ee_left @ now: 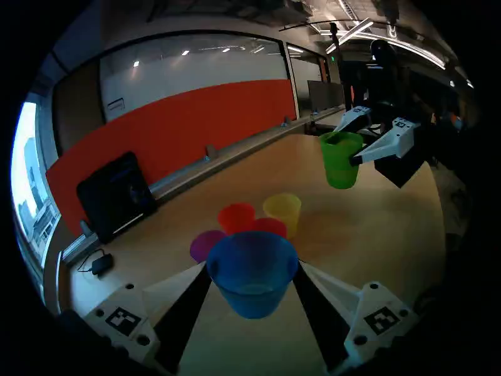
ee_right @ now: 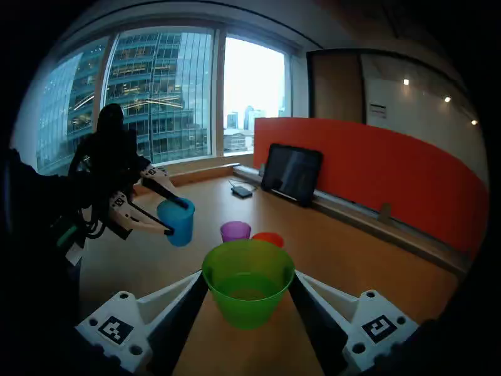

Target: Pour water

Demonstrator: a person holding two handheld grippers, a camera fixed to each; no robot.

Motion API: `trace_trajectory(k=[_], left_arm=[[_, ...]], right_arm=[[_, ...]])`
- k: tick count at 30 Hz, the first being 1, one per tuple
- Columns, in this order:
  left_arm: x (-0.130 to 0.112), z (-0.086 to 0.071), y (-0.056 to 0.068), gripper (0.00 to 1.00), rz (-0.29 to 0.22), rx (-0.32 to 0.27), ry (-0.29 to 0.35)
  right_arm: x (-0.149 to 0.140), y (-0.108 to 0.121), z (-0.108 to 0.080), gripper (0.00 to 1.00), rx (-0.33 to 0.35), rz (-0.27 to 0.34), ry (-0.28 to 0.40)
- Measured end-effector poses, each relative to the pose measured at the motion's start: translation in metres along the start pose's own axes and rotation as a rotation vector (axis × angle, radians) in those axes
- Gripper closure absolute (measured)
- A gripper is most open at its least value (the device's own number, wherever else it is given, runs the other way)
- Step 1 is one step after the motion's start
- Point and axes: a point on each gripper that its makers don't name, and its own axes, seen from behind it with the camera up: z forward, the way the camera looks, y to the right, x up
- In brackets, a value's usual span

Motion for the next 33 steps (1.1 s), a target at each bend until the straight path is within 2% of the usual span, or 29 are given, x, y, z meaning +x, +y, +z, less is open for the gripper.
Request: trace_trajectory(k=[17, 33], left_arm=[[-0.05, 0.025, 0.016, 0.12, -0.011, -0.066, -0.129], [-0.079, 0.045, 0.02, 0.12, -0.041, -0.091, -0.172]], right_arm=[[-0.055, 0.0, 0.016, 0.09, 0.023, -0.003, -0.142], [-0.079, 0.001, 0.025, 0.09, 0.022, 0.005, -0.199]])
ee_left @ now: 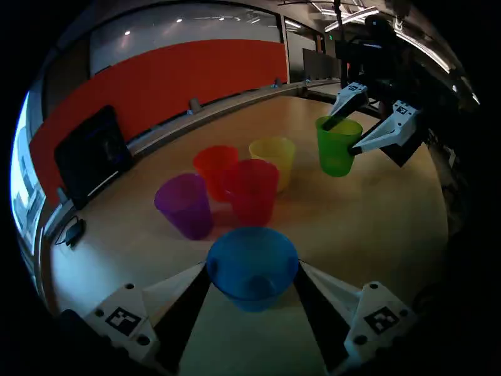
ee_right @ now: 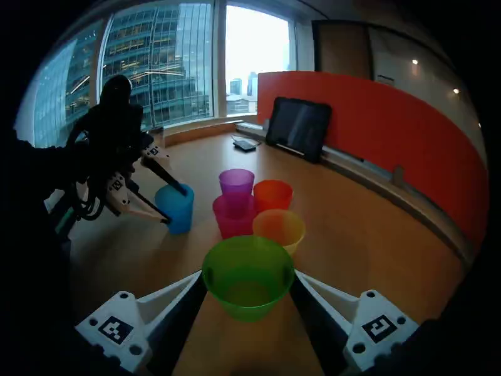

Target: Pour water

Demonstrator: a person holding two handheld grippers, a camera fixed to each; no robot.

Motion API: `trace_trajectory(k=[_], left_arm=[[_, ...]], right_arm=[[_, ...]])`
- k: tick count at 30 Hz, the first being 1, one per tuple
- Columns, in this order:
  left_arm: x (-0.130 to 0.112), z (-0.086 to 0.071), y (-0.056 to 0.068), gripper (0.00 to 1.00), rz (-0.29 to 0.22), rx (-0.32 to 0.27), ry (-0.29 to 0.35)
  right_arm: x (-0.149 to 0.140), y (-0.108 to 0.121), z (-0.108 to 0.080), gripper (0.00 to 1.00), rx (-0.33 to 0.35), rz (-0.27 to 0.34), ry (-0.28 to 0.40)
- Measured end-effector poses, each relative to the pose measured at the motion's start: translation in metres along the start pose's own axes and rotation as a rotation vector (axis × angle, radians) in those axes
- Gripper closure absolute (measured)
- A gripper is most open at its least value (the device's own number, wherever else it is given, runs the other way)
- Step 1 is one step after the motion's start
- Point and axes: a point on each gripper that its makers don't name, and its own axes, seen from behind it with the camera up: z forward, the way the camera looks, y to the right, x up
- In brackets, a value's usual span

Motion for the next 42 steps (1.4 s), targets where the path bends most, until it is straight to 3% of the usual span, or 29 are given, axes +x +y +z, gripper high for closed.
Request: trace_trajectory(k=[9, 32, 42], left_arm=[[-0.003, -0.001, -0.001, 0.12, -0.014, -0.009, 0.003], [-0.03, -0.005, 0.001, 0.08, -0.047, -0.018, -0.074], [-0.032, -0.009, 0.001, 0.08, -0.061, -0.015, -0.069]], right_arm=[[-0.008, -0.001, 0.006, 0.09, 0.0, 0.003, -0.015], [-0.034, -0.004, 0.026, 0.09, -0.004, -0.007, -0.061], [-0.039, -0.008, 0.028, 0.09, -0.002, -0.006, -0.066]])
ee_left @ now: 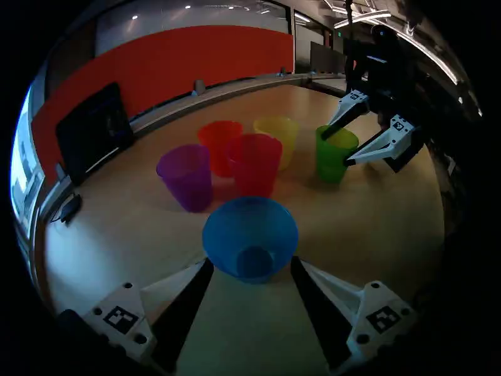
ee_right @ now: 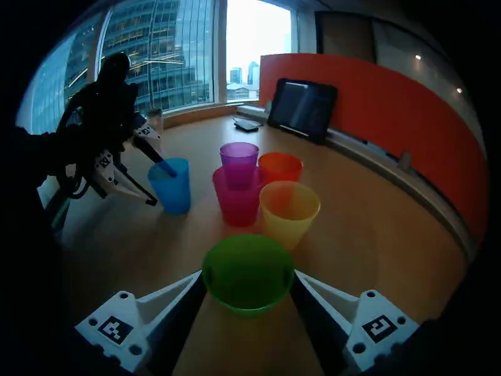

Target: Pour water

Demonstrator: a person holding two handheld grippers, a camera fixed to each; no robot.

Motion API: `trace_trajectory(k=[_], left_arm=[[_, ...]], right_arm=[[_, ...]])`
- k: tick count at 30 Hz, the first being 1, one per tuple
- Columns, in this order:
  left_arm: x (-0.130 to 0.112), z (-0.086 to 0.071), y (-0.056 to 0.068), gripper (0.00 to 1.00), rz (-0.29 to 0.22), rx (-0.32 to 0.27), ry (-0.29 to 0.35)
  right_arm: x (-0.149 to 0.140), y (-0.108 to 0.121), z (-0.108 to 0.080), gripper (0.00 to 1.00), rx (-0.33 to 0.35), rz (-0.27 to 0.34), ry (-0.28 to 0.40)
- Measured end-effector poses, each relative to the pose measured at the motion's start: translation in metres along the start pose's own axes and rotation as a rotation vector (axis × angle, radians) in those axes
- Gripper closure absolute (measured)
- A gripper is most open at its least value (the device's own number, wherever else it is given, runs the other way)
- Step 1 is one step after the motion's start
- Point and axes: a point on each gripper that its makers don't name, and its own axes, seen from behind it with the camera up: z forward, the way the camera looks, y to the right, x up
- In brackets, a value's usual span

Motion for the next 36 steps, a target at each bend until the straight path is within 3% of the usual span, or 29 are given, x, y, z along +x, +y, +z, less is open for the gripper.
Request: trace_trajectory(k=[10, 15, 19, 36], left_arm=[[0.0, -0.002, 0.0, 0.08, 0.003, 0.004, 0.001], [-0.002, -0.005, 0.0, 0.08, -0.002, 0.009, -0.001], [-0.007, -0.009, 0.0, 0.08, -0.01, 0.018, -0.001], [-0.012, -0.055, -0.006, 0.08, -0.073, 0.112, 0.079]], right_arm=[[-0.003, -0.002, -0.002, 0.08, -0.001, 0.003, 0.001], [0.001, -0.005, -0.006, 0.0, 0.009, 0.02, 0.012], [-0.001, -0.003, -0.014, 0.0, 0.003, 0.037, 0.015], [-0.017, 0.009, -0.07, 0.0, -0.118, 0.069, 0.058]])
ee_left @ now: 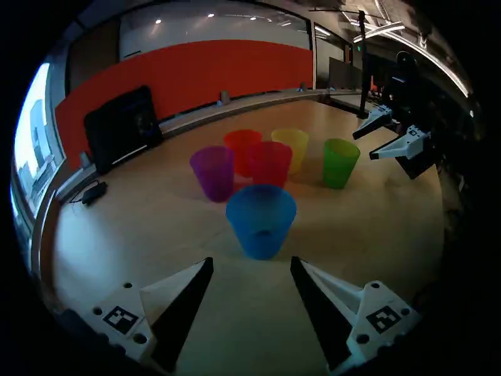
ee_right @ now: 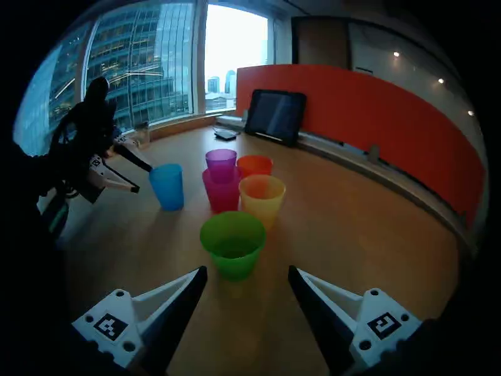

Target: Pour water

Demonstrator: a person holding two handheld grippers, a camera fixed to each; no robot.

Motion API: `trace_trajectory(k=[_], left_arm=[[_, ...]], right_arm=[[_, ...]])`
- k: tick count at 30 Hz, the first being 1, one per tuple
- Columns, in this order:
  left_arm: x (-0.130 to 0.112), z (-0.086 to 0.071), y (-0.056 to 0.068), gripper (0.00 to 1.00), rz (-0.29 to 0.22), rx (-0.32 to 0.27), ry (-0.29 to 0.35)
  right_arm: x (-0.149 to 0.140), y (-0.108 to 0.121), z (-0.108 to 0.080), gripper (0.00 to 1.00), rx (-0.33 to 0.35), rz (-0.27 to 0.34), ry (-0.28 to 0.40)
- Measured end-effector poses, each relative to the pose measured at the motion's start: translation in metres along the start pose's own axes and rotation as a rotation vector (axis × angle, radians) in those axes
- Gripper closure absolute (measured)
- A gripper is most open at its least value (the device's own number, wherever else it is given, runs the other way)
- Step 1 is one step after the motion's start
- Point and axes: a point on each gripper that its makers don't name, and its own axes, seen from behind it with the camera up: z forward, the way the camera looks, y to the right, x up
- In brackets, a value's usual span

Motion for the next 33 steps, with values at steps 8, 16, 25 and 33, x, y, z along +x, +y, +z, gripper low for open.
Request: trace_trajectory(k=[8, 16, 25, 33], left_arm=[[0.018, -0.025, -0.008, 0.08, -0.001, 0.08, 0.091], [0.039, -0.043, -0.016, 0.08, -0.01, 0.168, 0.199], [0.067, -0.066, -0.037, 0.09, -0.089, 0.265, 0.349], [0.086, -0.092, -0.054, 0.09, -0.146, 0.368, 0.48]], right_arm=[[0.003, 0.007, -0.019, 0.0, -0.067, 0.013, 0.053], [0.017, 0.024, -0.04, 0.0, -0.161, 0.036, 0.124], [0.049, 0.045, -0.06, 0.0, -0.276, 0.07, 0.25], [0.066, 0.064, -0.074, 0.0, -0.394, 0.146, 0.362]])
